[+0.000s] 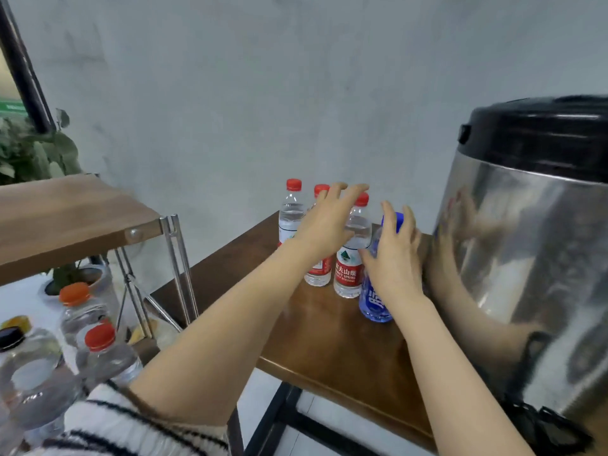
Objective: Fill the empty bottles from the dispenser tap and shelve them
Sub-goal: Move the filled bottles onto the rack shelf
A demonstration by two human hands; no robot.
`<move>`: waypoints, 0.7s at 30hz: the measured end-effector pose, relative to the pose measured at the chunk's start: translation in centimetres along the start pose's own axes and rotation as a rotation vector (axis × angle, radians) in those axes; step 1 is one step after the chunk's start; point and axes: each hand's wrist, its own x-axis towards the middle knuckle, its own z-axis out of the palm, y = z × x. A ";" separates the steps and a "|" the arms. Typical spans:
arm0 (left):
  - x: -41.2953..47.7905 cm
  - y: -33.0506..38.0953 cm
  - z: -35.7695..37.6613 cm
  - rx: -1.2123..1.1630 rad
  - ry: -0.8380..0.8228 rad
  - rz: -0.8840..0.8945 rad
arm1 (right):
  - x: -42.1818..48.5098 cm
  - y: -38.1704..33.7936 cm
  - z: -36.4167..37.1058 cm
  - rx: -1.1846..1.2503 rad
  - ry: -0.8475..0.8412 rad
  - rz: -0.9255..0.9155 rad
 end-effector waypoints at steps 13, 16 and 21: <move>4.4 -1.9 3.7 -0.266 -0.098 -0.027 | 0.5 2.0 3.5 0.038 0.076 0.016; 3.4 -2.1 4.3 -0.331 -0.110 -0.021 | -0.1 1.8 3.5 0.070 0.071 0.014; 1.3 -2.3 5.0 -0.420 -0.030 -0.007 | -0.4 2.0 3.7 0.016 0.071 0.049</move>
